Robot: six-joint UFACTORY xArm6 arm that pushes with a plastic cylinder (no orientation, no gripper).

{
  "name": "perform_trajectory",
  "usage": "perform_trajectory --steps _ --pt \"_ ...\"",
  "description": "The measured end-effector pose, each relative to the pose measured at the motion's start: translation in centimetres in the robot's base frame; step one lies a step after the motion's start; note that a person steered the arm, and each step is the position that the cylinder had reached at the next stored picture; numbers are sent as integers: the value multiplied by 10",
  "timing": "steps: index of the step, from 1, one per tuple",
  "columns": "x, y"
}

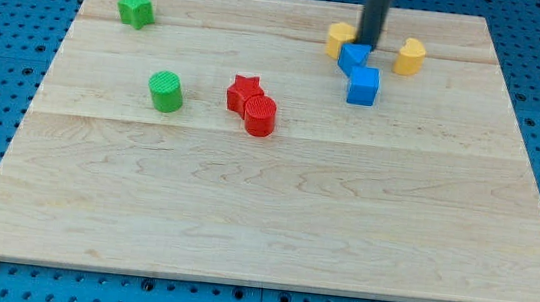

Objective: Move the yellow hexagon to the top center

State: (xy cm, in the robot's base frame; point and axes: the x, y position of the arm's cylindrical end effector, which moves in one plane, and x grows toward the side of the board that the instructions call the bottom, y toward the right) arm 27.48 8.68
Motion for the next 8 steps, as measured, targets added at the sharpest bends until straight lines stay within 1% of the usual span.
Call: perform_trajectory --steps 1,4,5,6,7,8 --pt "11 -13" --pt "33 -11" --pt "23 -15" --pt "-21 -27" --pt "13 -26" --pt "4 -52"
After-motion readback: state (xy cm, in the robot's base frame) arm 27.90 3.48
